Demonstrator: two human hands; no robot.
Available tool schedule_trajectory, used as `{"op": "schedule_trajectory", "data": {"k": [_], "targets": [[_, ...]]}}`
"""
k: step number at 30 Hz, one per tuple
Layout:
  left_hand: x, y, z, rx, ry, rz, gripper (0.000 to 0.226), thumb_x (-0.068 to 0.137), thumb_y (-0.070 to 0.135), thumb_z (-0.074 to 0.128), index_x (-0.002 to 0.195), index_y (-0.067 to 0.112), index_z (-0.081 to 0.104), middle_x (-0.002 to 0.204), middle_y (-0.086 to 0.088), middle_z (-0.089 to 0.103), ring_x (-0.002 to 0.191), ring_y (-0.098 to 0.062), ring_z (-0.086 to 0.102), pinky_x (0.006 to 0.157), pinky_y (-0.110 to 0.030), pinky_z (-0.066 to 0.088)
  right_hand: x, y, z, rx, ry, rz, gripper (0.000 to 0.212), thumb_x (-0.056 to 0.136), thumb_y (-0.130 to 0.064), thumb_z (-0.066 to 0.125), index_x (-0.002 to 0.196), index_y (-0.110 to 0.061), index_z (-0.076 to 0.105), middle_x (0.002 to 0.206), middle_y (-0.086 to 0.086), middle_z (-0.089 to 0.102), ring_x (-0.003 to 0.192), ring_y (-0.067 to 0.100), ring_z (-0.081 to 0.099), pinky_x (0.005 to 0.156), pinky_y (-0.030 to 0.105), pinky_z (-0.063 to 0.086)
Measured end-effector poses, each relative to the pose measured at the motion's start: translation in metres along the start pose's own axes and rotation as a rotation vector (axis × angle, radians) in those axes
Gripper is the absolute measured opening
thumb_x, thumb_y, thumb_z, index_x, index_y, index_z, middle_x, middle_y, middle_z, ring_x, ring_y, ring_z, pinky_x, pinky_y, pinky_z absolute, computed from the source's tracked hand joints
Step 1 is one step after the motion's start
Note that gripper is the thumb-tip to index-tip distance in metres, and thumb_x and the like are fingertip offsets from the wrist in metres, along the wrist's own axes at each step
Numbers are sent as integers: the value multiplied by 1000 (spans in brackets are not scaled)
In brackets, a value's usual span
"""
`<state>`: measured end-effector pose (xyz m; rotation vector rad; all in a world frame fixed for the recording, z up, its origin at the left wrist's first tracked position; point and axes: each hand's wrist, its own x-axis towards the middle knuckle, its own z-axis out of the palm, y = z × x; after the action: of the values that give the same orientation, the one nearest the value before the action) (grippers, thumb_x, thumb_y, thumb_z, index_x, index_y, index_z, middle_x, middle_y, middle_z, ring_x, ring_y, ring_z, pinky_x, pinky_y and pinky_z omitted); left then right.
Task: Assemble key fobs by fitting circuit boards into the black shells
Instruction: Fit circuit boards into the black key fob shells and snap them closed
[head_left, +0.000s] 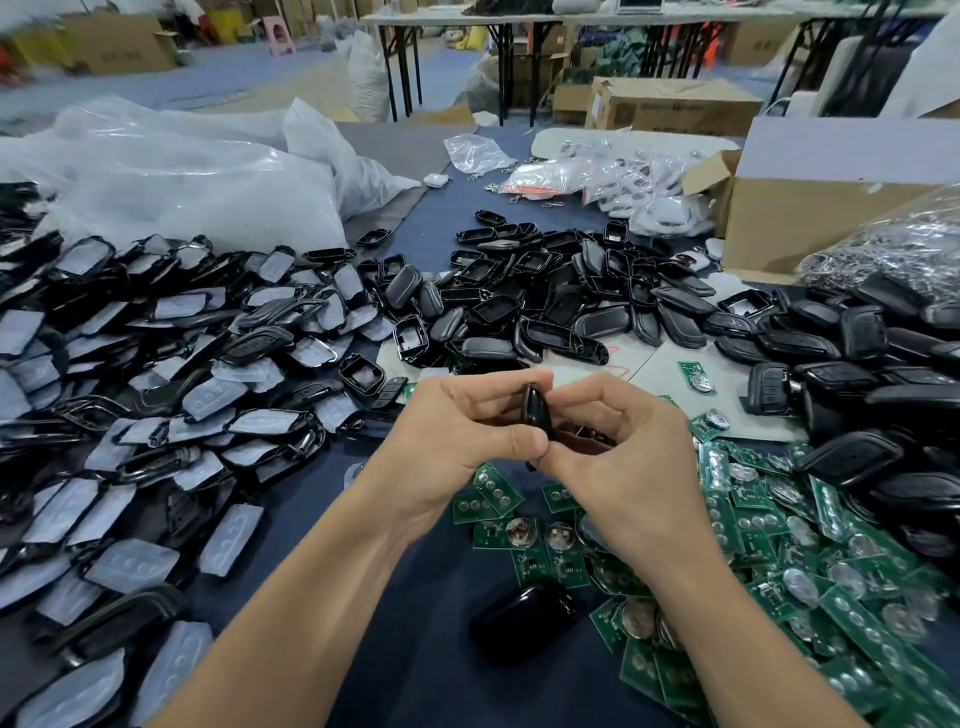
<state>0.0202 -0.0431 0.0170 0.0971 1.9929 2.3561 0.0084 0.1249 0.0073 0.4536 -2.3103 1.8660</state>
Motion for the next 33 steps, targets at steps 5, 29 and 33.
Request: {"op": "schedule_trajectory", "data": {"k": [5, 29, 33], "targets": [[0, 1, 2, -33, 13, -43, 48, 74, 11, 77, 122, 8, 74, 112, -17, 78, 108, -30, 74, 94, -36, 61, -5, -3, 2, -156, 18, -28, 31, 69, -19, 87, 92, -34, 72, 85, -27, 75, 80, -5, 72, 70, 11, 55], [5, 1, 16, -86, 80, 148, 40, 96, -7, 57, 104, 23, 82, 112, -2, 79, 105, -11, 71, 95, -25, 55, 8, -5, 0, 295, 68, 218, 20, 76, -28, 75, 84, -45, 82, 76, -2, 79, 64, 12, 71, 66, 30, 60], [4, -2, 15, 83, 231, 165, 33, 92, 0, 71, 98, 31, 84, 97, -2, 81, 92, -12, 76, 82, -25, 60, 7, -5, -6, 165, 120, 135, 24, 76, -29, 76, 86, -50, 79, 79, -12, 79, 75, 7, 76, 71, 28, 61]]}}
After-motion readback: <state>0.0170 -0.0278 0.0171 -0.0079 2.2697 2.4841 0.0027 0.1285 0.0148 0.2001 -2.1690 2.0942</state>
